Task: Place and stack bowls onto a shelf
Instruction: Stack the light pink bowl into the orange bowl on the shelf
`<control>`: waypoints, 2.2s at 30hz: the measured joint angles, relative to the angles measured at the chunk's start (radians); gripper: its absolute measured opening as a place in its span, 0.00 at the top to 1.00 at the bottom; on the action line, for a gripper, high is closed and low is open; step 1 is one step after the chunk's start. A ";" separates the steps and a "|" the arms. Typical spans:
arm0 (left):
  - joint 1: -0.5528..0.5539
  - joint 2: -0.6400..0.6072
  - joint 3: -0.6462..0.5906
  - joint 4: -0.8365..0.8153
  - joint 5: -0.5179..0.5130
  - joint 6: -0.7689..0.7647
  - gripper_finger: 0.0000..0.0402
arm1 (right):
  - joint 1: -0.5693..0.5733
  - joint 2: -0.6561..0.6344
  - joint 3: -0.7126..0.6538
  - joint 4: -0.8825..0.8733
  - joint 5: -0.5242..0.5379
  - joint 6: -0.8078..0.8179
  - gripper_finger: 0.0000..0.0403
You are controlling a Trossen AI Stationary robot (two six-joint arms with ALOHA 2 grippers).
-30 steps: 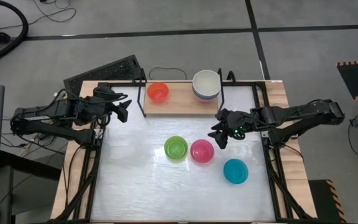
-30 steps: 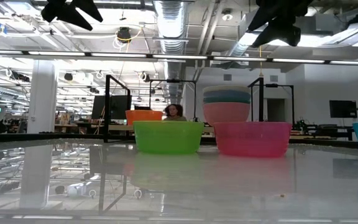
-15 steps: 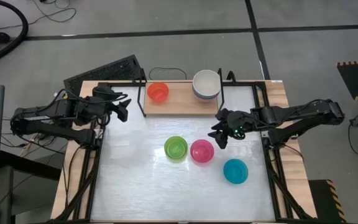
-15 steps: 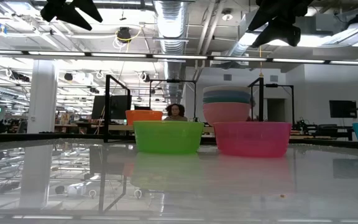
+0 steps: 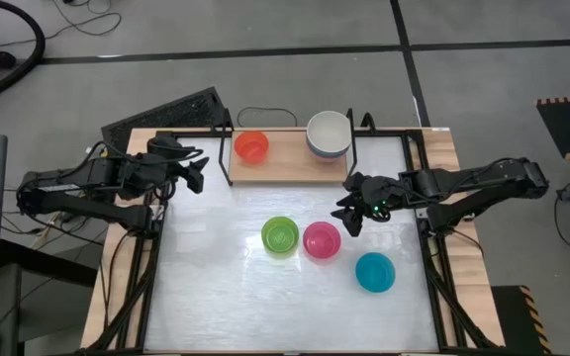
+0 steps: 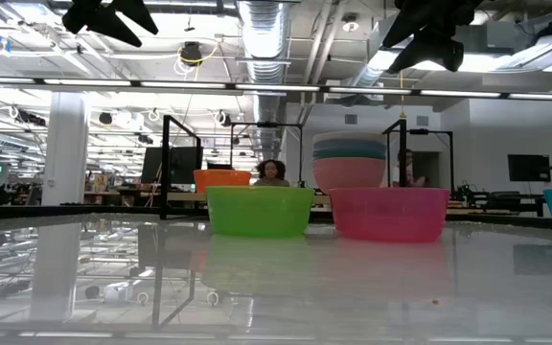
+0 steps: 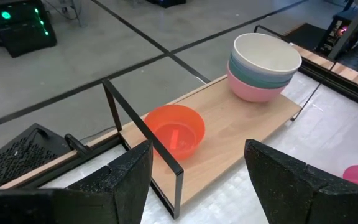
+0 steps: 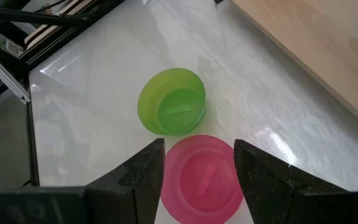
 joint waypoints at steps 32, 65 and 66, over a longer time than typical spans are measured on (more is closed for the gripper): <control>0.000 0.000 0.000 0.000 -0.003 -0.014 0.41 | -0.033 0.000 0.000 0.001 -0.054 -0.020 0.46; 0.000 -0.100 0.001 0.134 0.130 0.059 0.39 | -0.103 0.000 0.000 0.121 -0.132 -0.102 0.36; 0.000 -0.105 0.001 0.135 0.139 0.060 0.37 | -0.105 0.000 0.000 0.121 -0.133 -0.102 0.34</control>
